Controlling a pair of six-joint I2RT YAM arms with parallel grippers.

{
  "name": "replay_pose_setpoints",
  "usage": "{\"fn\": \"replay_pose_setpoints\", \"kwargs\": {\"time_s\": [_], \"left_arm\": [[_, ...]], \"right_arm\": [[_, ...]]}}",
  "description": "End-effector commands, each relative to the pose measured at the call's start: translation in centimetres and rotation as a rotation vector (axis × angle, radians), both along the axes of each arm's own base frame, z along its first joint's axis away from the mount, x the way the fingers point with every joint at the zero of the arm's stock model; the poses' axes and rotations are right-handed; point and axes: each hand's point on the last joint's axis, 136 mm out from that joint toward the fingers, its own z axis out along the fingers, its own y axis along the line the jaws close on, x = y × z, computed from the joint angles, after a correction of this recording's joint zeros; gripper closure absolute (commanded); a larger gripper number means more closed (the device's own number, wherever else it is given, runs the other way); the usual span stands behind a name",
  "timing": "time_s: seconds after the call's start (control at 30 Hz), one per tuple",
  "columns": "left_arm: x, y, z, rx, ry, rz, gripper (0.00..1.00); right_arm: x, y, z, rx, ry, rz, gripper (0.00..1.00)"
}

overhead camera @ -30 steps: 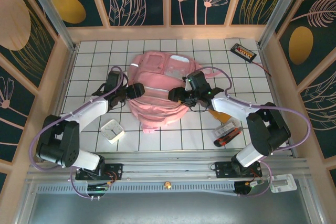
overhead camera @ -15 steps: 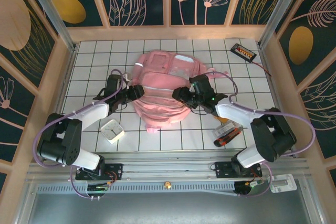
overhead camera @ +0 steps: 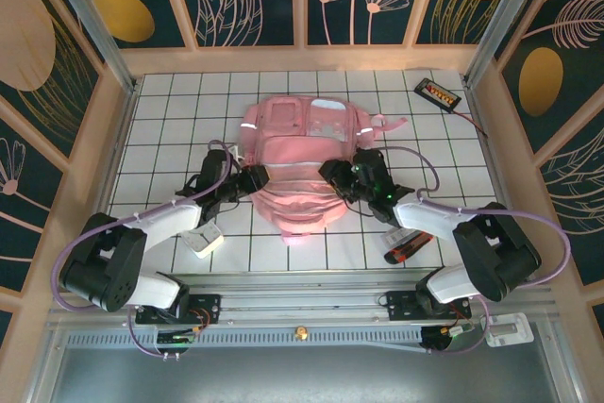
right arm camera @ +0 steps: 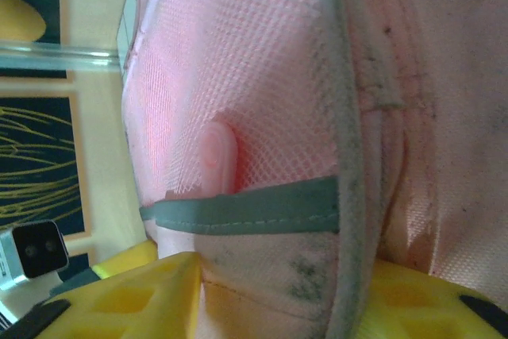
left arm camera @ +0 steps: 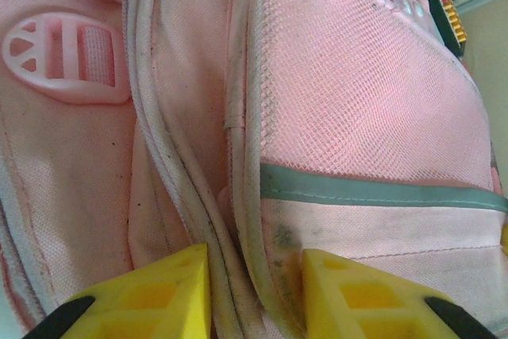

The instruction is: Pack books, pencil case, and school supplies into a backpack

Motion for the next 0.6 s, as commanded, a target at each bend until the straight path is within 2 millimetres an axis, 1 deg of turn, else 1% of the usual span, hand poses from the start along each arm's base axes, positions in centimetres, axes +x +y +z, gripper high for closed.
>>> {"fn": "replay_pose_setpoints", "kwargs": {"time_s": [0.0,0.03,0.07,0.17,0.23,0.27,0.3,0.37,0.4,0.43,0.47,0.53,0.57], "left_arm": [[-2.1,-4.1,2.9,-0.135,-0.049,-0.152,0.69],[-2.2,-4.1,2.8,-0.129,-0.049,-0.151,0.69],[-2.3,-4.1,2.8,-0.127,-0.05,-0.151,0.69],[-2.4,-3.9,3.1,-0.123,-0.06,-0.148,0.69],[-2.5,-3.7,3.1,-0.112,-0.064,-0.144,0.69],[-2.5,-3.6,3.1,-0.105,-0.065,-0.141,0.69],[-2.5,-3.5,3.2,-0.1,-0.069,-0.141,0.69],[-2.6,-3.4,3.3,-0.092,-0.074,-0.143,0.69],[-2.5,-3.2,3.6,-0.076,-0.082,-0.141,0.68],[-2.3,-2.9,3.8,-0.05,-0.097,-0.137,0.66],[-2.1,-2.5,4.4,-0.013,-0.12,-0.131,0.58],[-1.5,-1.1,5.4,0.092,-0.172,-0.099,0.37],[-1.4,-0.3,6.1,0.148,-0.212,-0.094,0.33]], "right_arm": [[0.1,2.8,5.5,0.18,-0.133,0.037,0.66],[0.2,2.8,5.6,0.182,-0.137,0.032,0.71],[0.2,2.8,5.7,0.182,-0.144,0.031,0.74],[0.4,3.2,6.4,0.204,-0.156,0.04,0.73],[0.5,3.5,6.8,0.205,-0.159,0.059,0.69],[0.6,3.5,6.8,0.194,-0.156,0.06,0.7],[0.6,3.5,7.0,0.181,-0.161,0.063,0.78],[0.8,3.1,7.0,0.144,-0.157,0.063,0.98],[0.9,3.0,6.8,0.121,-0.147,0.074,1.0],[1.1,2.8,6.9,0.106,-0.145,0.087,1.0],[1.2,2.7,7.0,0.094,-0.137,0.112,1.0],[1.4,2.3,7.3,0.1,-0.13,0.142,1.0],[1.5,2.2,7.5,0.104,-0.125,0.17,1.0]]}}
